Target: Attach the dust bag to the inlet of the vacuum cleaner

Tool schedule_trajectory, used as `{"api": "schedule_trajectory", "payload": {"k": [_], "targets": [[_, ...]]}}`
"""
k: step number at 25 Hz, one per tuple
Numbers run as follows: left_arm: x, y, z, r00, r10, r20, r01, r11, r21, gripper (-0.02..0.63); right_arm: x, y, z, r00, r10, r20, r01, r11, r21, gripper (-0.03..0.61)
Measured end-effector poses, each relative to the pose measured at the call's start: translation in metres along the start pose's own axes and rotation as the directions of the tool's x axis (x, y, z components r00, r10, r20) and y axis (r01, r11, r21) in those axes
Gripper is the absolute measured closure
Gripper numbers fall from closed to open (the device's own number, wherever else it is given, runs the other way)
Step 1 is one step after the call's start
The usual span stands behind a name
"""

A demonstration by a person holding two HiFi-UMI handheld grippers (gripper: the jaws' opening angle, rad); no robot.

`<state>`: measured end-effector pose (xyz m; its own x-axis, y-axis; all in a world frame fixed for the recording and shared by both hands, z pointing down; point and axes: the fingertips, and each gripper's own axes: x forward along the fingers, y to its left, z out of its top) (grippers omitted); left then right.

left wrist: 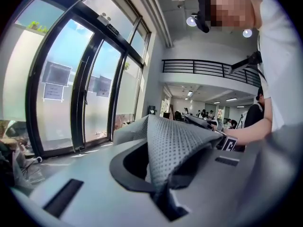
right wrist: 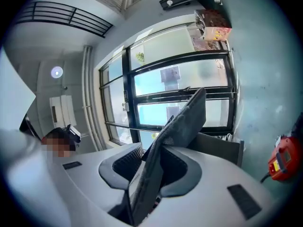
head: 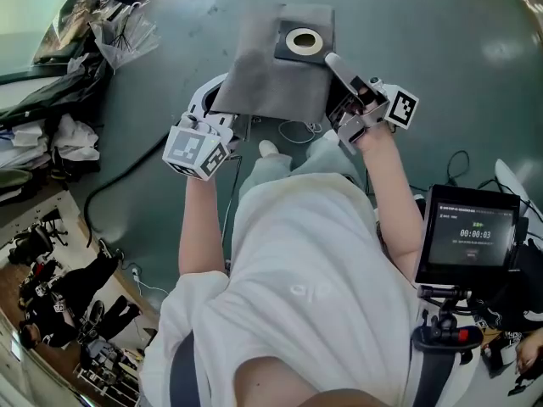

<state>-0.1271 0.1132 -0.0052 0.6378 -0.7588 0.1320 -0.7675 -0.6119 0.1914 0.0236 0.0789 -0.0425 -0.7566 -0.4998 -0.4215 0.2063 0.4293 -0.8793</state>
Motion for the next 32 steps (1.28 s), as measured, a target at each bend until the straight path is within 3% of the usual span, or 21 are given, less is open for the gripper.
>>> {"api": "schedule_trajectory", "payload": {"k": [5,9,11,14,15,19,22,24,27,29,32], "targets": [[-0.006,0.006,-0.009,0.999,0.038,0.009,-0.037,0.998,-0.059,0.598,0.001,-0.015,-0.013,0.991,-0.103,-0.083,0.102,0.995,-0.021,0.518],[-0.006,0.022,-0.035,0.998,0.033,-0.06,-0.041,0.992,-0.124,0.598,0.003,-0.014,-0.014,0.992,-0.122,-0.015,0.12,0.988,-0.101,0.528],[0.017,0.046,-0.082,0.994,0.025,-0.109,-0.039,0.991,-0.126,0.596,-0.008,-0.061,-0.004,0.991,-0.13,0.011,0.13,0.982,-0.137,0.528],[0.072,0.098,-0.197,0.976,-0.009,-0.22,-0.01,0.996,-0.089,0.575,-0.04,-0.197,0.023,0.986,-0.155,0.056,0.161,0.979,-0.129,0.528],[0.084,0.106,-0.22,0.965,-0.036,-0.258,0.013,0.996,-0.091,0.55,-0.046,-0.222,0.033,0.983,-0.166,0.074,0.174,0.977,-0.121,0.528],[0.093,0.091,-0.222,0.937,-0.144,-0.318,0.115,0.988,-0.107,0.537,-0.052,-0.194,0.076,0.967,-0.23,0.111,0.248,0.947,-0.202,0.535],[0.115,0.13,-0.329,0.916,-0.131,-0.379,0.091,0.989,-0.12,0.537,-0.109,-0.298,0.088,0.96,-0.248,0.131,0.273,0.935,-0.225,0.537],[0.132,0.148,-0.361,0.909,-0.127,-0.396,0.084,0.989,-0.123,0.537,-0.132,-0.333,0.102,0.952,-0.285,0.111,0.305,0.907,-0.291,0.537],[0.149,0.144,-0.313,0.905,-0.159,-0.394,0.14,0.987,-0.076,0.535,-0.121,-0.285,0.13,0.932,-0.359,0.058,0.344,0.818,-0.462,0.537],[0.162,0.139,-0.305,0.893,-0.179,-0.412,0.183,0.983,-0.032,0.489,-0.132,-0.284,0.137,0.911,-0.409,0.047,0.371,0.766,-0.524,0.541],[0.205,0.145,-0.371,0.879,-0.17,-0.446,0.228,0.97,0.079,0.476,-0.192,-0.383,0.131,0.888,-0.459,0.031,0.406,0.751,-0.521,0.541]]}}
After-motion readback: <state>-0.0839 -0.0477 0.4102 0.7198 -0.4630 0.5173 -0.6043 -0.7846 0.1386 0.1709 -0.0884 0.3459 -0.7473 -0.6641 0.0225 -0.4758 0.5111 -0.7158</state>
